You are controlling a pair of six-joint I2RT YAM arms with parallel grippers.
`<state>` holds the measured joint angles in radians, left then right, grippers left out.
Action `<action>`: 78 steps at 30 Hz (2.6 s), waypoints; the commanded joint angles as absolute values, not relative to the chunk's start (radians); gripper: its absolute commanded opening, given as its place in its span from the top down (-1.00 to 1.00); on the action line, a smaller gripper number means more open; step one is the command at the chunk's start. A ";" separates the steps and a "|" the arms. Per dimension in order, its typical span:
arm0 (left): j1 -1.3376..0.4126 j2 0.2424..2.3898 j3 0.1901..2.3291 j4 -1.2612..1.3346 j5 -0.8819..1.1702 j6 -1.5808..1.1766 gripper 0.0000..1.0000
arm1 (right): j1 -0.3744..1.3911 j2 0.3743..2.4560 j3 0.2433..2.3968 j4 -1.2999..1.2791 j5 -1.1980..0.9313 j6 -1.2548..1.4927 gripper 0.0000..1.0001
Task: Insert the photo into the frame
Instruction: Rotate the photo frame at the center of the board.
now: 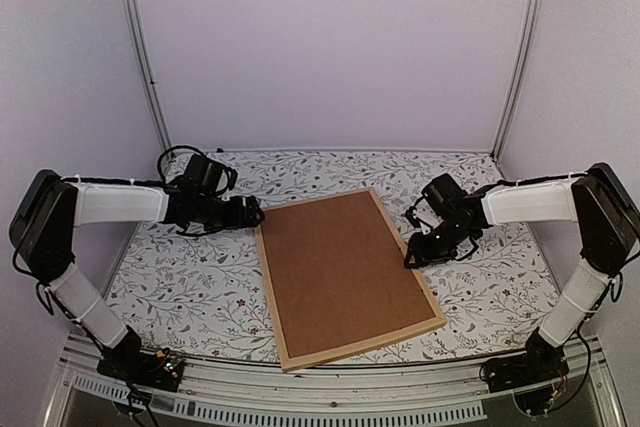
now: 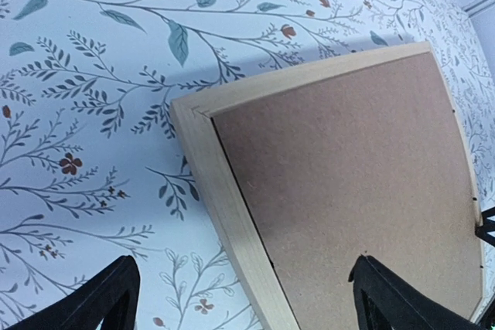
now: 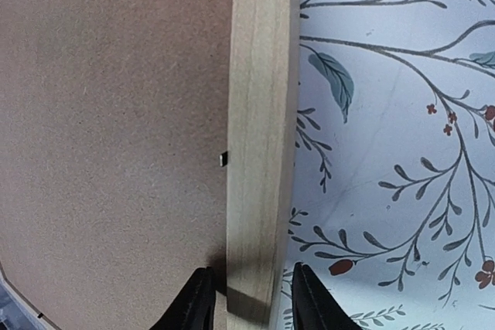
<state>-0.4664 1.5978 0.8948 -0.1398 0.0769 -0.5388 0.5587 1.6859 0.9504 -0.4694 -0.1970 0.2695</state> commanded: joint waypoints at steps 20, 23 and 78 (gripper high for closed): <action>-0.367 1.900 1.163 -0.048 0.218 -0.250 -0.96 | 0.436 1.801 1.093 -0.444 -0.362 -0.017 0.72; -0.360 1.967 1.221 -0.061 0.213 -0.225 -0.96 | 0.419 1.847 1.167 -0.472 -0.387 -0.069 0.71; -0.461 1.628 0.651 0.094 0.367 -0.452 -0.82 | 0.496 1.405 0.707 -0.370 -0.352 0.681 -0.77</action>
